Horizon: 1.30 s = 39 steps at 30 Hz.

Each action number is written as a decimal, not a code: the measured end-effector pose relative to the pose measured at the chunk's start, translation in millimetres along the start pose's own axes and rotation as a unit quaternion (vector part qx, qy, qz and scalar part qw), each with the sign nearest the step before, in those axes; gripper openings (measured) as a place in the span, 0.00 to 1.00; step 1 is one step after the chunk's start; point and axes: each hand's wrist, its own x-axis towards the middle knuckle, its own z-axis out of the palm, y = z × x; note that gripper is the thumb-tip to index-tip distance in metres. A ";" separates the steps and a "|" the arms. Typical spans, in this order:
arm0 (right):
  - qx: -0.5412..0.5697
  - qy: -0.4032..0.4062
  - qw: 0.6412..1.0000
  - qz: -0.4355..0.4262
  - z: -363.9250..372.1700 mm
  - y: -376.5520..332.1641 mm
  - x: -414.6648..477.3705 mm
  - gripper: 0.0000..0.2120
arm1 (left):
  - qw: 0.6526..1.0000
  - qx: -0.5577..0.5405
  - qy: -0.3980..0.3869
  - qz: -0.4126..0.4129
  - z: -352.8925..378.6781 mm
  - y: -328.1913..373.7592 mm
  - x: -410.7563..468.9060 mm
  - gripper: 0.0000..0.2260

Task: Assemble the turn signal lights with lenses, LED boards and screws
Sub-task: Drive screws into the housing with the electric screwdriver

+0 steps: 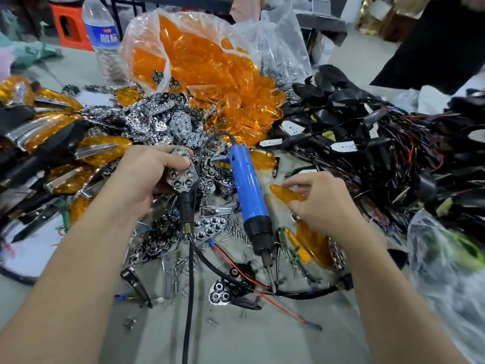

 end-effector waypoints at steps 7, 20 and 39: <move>-0.060 -0.043 0.997 -0.001 10.2 -9.3 3.4 0.29 | 0.999 0.009 0.047 -0.001 -26.8 4.9 5.0 0.14; 0.185 -0.001 0.977 -0.102 53.6 -96.5 5.3 0.28 | 0.974 0.208 -0.019 0.086 -48.3 -2.6 8.8 0.18; 0.306 0.036 0.936 -0.173 68.7 -136.2 13.7 0.18 | 0.990 -0.026 -0.050 0.127 -25.0 10.9 -4.2 0.08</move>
